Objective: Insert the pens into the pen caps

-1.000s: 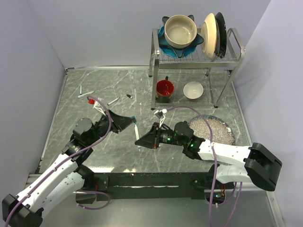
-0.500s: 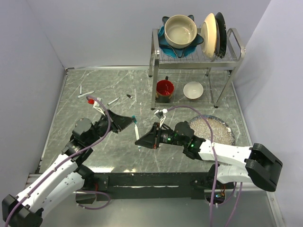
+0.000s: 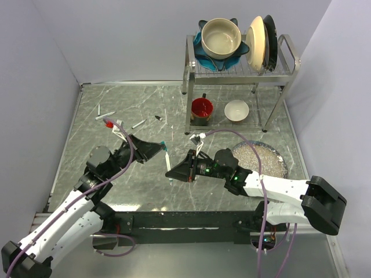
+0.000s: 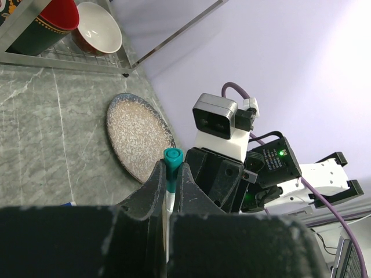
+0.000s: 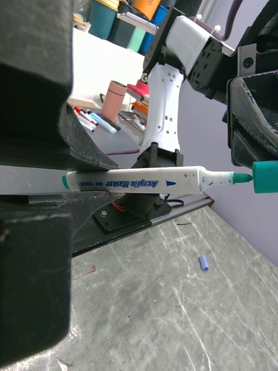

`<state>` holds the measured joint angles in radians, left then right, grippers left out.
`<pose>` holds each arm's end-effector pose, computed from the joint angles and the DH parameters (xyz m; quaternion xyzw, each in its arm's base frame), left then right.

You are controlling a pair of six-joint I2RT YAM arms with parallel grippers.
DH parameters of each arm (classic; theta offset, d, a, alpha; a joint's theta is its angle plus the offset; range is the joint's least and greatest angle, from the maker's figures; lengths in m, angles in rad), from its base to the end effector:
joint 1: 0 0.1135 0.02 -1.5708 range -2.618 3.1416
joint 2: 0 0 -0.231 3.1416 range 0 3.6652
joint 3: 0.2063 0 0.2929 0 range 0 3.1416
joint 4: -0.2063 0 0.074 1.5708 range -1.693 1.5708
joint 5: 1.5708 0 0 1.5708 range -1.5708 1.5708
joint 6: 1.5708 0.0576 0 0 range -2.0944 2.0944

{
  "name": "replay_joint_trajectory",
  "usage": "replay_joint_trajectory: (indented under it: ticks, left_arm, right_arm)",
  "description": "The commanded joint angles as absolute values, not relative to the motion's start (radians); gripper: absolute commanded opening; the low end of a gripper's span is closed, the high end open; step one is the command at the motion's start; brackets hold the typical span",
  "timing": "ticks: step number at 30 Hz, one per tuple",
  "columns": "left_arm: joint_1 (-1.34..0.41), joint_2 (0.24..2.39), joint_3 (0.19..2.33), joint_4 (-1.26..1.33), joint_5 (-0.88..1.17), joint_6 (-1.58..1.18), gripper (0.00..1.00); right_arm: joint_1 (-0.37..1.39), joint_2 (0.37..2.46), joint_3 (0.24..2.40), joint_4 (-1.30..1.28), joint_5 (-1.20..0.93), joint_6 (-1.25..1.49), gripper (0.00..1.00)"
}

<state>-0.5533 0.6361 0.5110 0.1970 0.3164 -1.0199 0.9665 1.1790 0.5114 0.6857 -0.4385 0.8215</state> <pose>0.2071 -0.1490 0.2837 -0.0433 0.6812 -0.5876 0.4346 0.1618 0.2774 0.1989 -0.2043 0.6709 0.6383 0.3173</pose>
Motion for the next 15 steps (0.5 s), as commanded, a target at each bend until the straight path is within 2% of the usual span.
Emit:
replay_joint_trajectory:
  ticks: [1,15]
  left_arm:
    - [-0.557,0.62,0.519,0.232,0.322,-1.031,0.01]
    - [-0.56,0.606,0.477,0.213,0.439,-0.979,0.01]
  right_arm:
    - [0.974,1.15,0.537,0.719,-0.433,0.818,0.0]
    - [0.973,1.115,0.564,0.653,-0.408,0.778,0.0]
